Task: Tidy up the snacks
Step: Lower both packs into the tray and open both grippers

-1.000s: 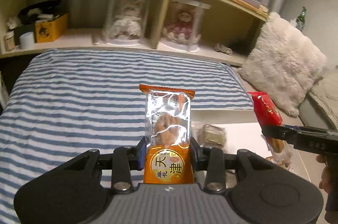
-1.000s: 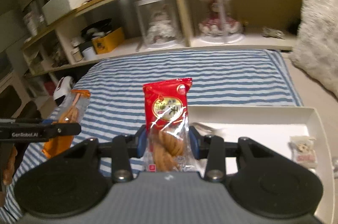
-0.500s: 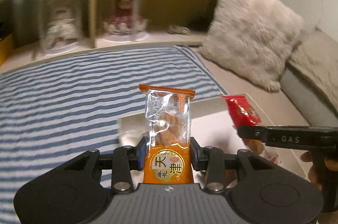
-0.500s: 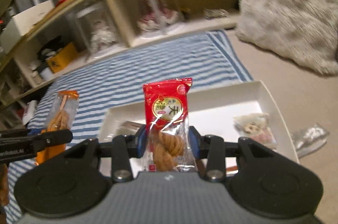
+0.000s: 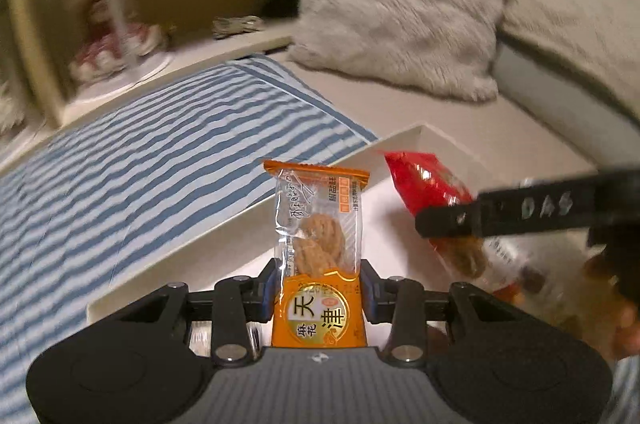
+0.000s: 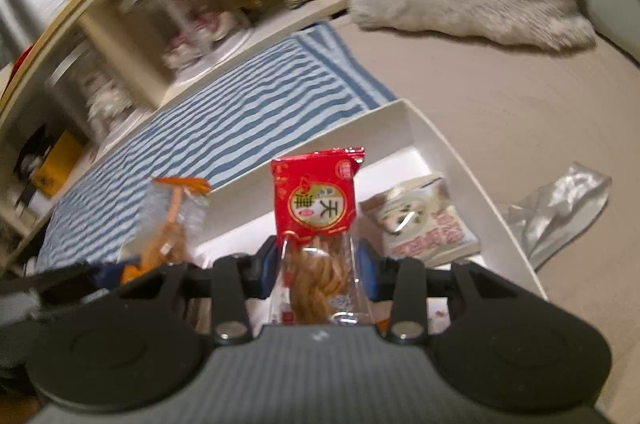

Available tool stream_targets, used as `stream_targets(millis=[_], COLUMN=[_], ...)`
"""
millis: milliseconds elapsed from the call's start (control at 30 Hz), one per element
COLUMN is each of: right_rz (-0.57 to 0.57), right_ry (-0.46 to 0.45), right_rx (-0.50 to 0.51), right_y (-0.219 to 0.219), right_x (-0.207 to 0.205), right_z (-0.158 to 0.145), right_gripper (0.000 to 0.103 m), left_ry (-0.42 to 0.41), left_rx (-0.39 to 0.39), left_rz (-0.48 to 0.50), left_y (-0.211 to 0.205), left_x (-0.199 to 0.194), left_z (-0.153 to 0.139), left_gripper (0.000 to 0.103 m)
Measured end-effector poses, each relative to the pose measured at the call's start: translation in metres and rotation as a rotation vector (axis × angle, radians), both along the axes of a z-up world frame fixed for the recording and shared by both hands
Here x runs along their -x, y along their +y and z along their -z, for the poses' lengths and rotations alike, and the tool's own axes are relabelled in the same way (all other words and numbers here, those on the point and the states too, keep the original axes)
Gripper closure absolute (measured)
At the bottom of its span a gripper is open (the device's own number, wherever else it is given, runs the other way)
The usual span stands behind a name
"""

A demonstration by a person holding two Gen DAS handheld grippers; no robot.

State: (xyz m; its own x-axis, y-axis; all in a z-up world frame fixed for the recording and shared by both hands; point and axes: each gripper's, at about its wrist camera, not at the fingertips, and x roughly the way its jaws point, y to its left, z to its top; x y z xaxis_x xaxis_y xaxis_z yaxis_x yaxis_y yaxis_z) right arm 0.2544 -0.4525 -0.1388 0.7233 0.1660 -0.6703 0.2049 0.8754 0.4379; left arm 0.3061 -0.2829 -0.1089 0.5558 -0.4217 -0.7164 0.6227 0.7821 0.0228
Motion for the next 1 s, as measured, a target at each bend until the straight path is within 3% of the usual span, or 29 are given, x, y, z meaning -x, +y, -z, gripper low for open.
stream_targets(millis=[100,367,467,500,567,867,933,1000], right_rz=[0.032,0.091,0.099,0.088,0.062,-0.065,-0.087,-0.097], right_ry=[0.004,0.028,0.018,0.025,0.036,0.104,0.124,0.136], right_rx=[-0.052,-0.078,-0.100,-0.102,-0.084,-0.022,-0.018,-0.025], right_y=[-0.008,-0.010,-0.006,-0.004,0.000,0.000,0.000,0.001], right_x=[-0.007,-0.028,-0.030,-0.031,-0.030,-0.018,-0.014,-0.009], right_z=[0.008,0.021,0.022,0.021,0.016,0.009,0.012,0.014], right_gripper=[0.056,0.056,0.049,0.039,0.032,0.034,0.039,0.053], left_ry=[0.007,0.056,0.069,0.068,0.068,0.090,0.092,0.094], left_rx=[-0.036,-0.023,-0.004,-0.005,-0.014,-0.019,-0.021,-0.027], left_rz=[0.035,0.072,0.057,0.056,0.050,0.080,0.086,0.085], left_y=[-0.004,0.002,0.006,0.007,0.008,0.018,0.017,0.016], left_x=[-0.007,-0.006,-0.006,-0.005,-0.005,0.007,0.010,0.012], left_z=[0.011,0.034,0.034,0.034,0.033,0.033,0.033,0.032], left_gripper=[0.061,0.060,0.059,0.059,0.059,0.059,0.059,0.059])
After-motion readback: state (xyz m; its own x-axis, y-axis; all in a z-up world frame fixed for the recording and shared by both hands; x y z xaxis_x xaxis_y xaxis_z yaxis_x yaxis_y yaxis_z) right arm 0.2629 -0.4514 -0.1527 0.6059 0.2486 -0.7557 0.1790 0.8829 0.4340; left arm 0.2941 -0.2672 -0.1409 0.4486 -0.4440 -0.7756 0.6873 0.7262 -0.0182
